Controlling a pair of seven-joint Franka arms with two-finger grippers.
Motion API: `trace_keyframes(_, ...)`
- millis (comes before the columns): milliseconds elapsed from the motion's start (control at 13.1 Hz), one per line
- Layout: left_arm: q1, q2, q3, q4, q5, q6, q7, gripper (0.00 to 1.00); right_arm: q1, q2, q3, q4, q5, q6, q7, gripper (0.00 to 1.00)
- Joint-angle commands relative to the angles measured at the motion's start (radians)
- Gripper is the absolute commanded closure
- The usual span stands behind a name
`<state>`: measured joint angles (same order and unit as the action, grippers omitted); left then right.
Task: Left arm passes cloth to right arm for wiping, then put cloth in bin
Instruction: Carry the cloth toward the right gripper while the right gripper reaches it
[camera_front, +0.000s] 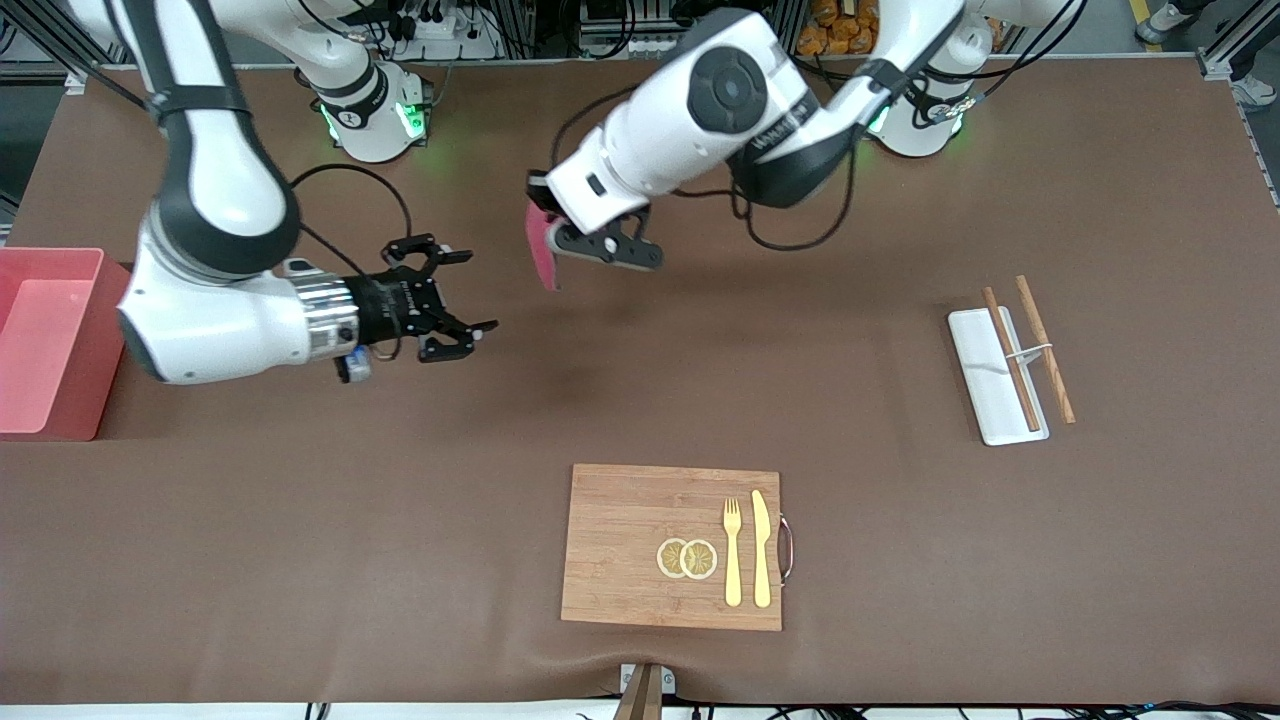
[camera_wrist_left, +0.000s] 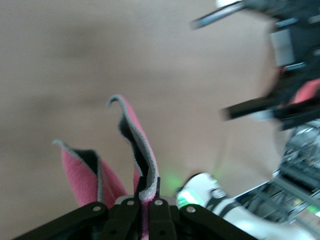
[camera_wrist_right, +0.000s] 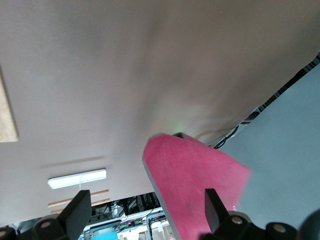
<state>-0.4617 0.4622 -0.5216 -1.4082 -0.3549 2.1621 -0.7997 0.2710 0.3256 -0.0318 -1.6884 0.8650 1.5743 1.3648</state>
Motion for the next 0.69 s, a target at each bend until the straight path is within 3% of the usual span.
trace_keyframes(0, -0.061, 0.027, 0.011, 0.025, -0.01, 0.175, -0.101, 1.0, -0.006, -0.023, -0.01, -0.076, 0.02, 0.0, -0.013, 0.0)
trace_keyframes(153, -0.086, 0.044, 0.014, 0.026, -0.003, 0.254, -0.105, 1.0, -0.003, -0.039, -0.01, -0.112, 0.013, -0.034, -0.035, 0.0)
trace_keyframes(383, -0.086, 0.05, 0.015, 0.026, 0.002, 0.262, -0.102, 1.0, -0.053, -0.068, -0.014, -0.111, -0.03, -0.163, -0.069, 0.0)
trace_keyframes(613, -0.084, 0.053, 0.015, 0.026, 0.002, 0.263, -0.099, 1.0, -0.044, -0.076, -0.011, -0.114, -0.03, -0.189, -0.069, 0.0)
